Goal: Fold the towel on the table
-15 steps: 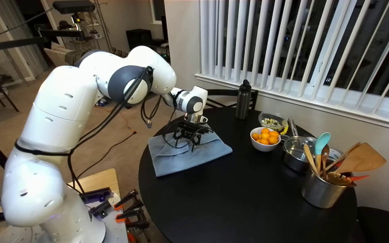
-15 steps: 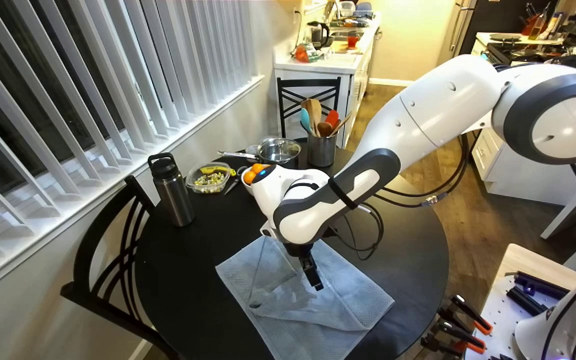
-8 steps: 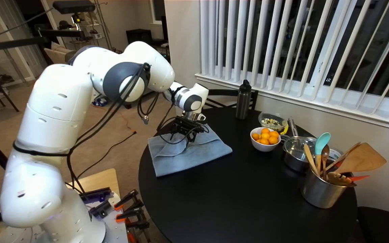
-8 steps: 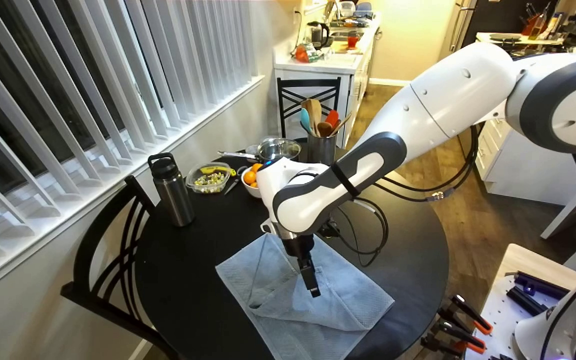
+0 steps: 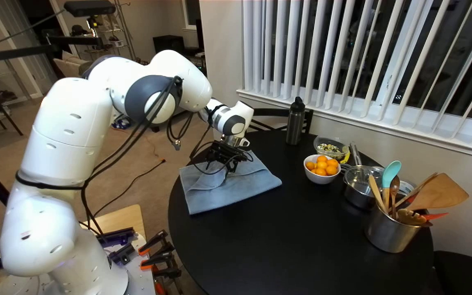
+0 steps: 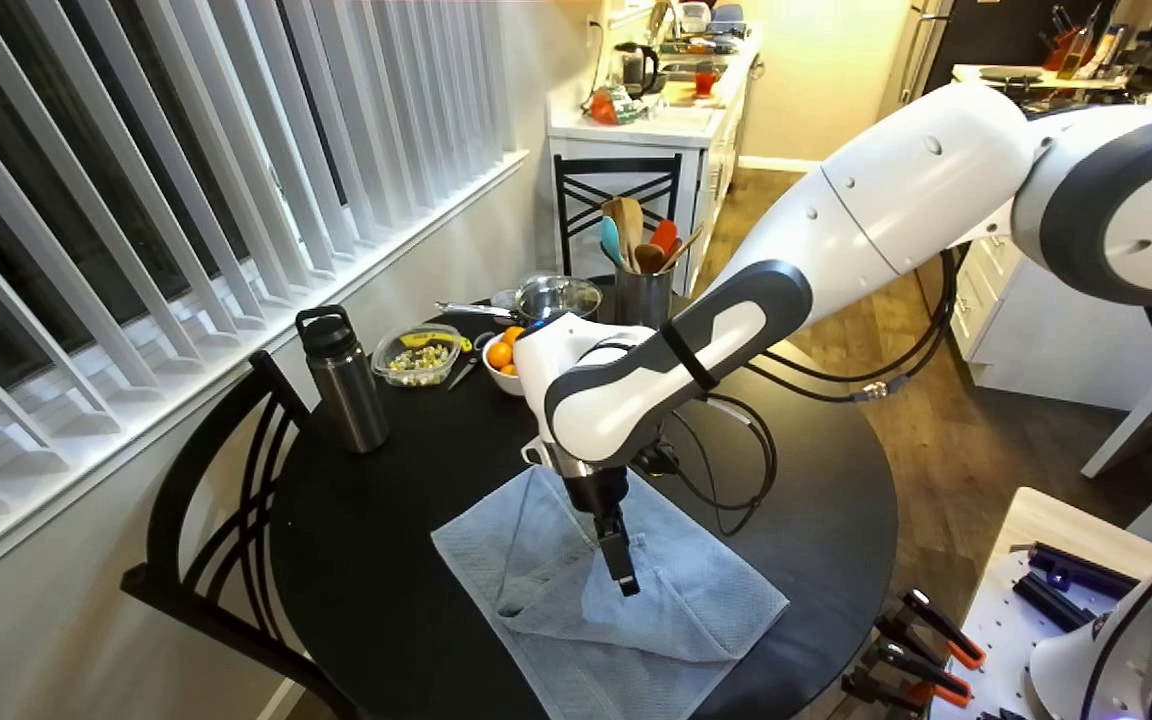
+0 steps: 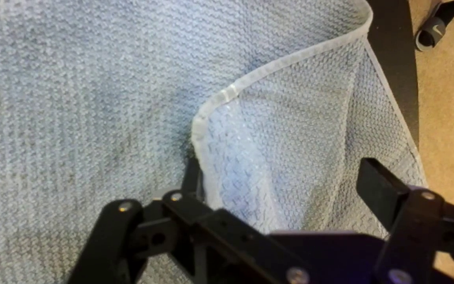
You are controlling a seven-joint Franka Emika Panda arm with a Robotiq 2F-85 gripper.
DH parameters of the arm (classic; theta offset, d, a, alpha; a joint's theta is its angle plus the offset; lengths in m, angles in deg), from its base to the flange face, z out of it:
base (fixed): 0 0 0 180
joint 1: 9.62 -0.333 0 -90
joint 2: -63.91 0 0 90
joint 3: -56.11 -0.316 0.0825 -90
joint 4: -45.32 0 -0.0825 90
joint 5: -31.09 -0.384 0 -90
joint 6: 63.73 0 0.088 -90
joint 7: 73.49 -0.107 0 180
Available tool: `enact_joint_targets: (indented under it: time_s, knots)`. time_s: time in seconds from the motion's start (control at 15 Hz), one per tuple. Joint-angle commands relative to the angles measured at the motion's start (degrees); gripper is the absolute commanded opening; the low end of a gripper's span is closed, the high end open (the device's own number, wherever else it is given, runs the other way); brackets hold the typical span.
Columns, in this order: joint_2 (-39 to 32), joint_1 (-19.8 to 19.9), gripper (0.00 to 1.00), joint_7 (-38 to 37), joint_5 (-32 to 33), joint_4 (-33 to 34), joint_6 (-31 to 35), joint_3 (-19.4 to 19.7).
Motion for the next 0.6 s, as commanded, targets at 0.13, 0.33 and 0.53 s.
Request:
enact_joint_targets:
  time_s: [0.13, 0.33, 0.53]
  knots:
    - [1.1, 0.9, 0.62, 0.6, -1.5, -1.4, -0.2, -0.2]
    - [1.1, 0.9, 0.42, 0.7, -1.5, -1.4, -0.1, -0.3]
    - [1.1, 1.0, 0.23, 0.9, -1.5, -1.5, 0.0, -0.3]
